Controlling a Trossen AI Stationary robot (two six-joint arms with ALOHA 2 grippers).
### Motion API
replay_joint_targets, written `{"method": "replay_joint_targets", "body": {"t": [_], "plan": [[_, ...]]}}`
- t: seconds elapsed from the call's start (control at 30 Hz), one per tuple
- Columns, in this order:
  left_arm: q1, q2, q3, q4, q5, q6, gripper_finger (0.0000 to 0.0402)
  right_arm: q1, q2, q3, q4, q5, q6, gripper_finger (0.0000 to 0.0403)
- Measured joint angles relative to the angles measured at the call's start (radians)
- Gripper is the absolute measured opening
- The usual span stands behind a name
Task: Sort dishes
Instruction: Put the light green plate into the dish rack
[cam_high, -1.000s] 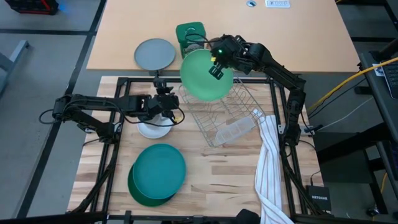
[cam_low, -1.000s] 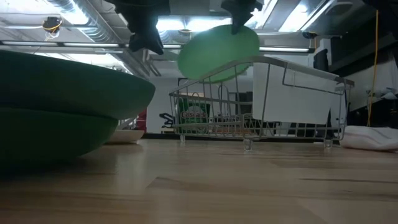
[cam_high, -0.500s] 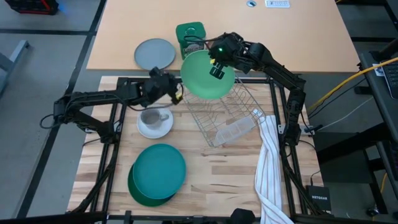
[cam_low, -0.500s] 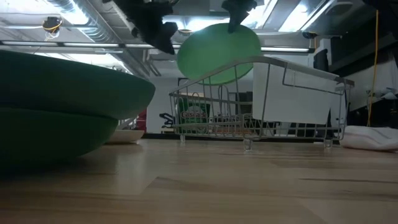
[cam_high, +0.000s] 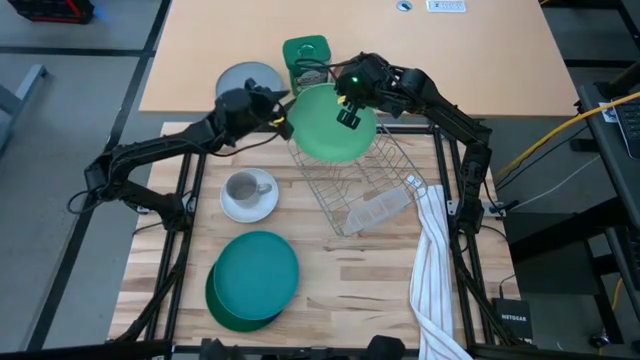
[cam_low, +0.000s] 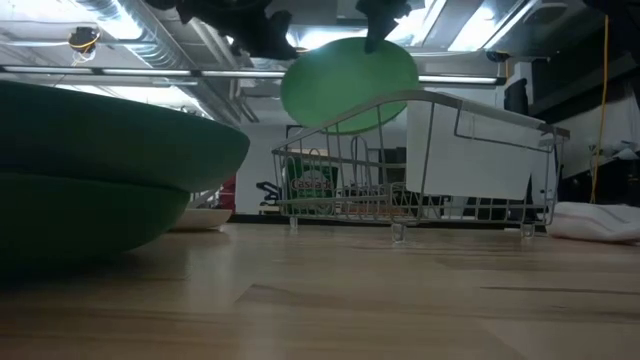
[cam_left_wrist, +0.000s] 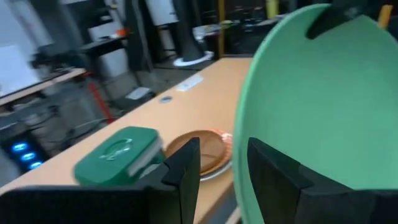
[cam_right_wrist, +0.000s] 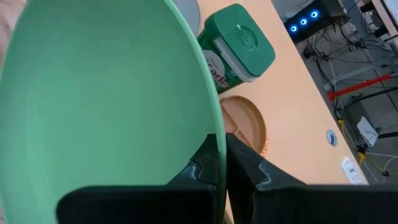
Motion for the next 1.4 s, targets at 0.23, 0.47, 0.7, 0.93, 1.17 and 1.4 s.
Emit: {"method": "replay_joint_targets", "body": {"t": [0.23, 0.47, 0.7, 0.93, 1.17, 1.4], "plan": [[0.038, 0.000, 0.000, -0.011, 0.155, -0.007, 0.0122, 0.000, 0.000, 0.000, 0.000, -0.017, 0.001, 0.0011], [0.051, 0.000, 0.000, -0.035, 0.157, 0.000, 0.0122, 0.000, 0.000, 0.000, 0.005, -0.065, 0.011, 0.0013], [0.051, 0.000, 0.000, -0.033, 0.158, 0.043, 0.0120, 0.000, 0.000, 0.000, 0.011, -0.100, 0.011, 0.0013], [0.051, 0.000, 0.000, -0.032, 0.161, 0.065, 0.0042, 0.000, 0.000, 0.000, 0.014, -0.104, 0.014, 0.0014], [0.046, 0.000, 0.000, -0.028, 0.152, 0.079, 0.0010, 0.000, 0.000, 0.000, 0.011, -0.107, 0.017, 0.0029], [0.042, 0.000, 0.000, -0.026, 0.144, 0.073, 0.0004, 0.000, 0.000, 0.000, 0.008, -0.110, 0.014, 0.0032]]}}
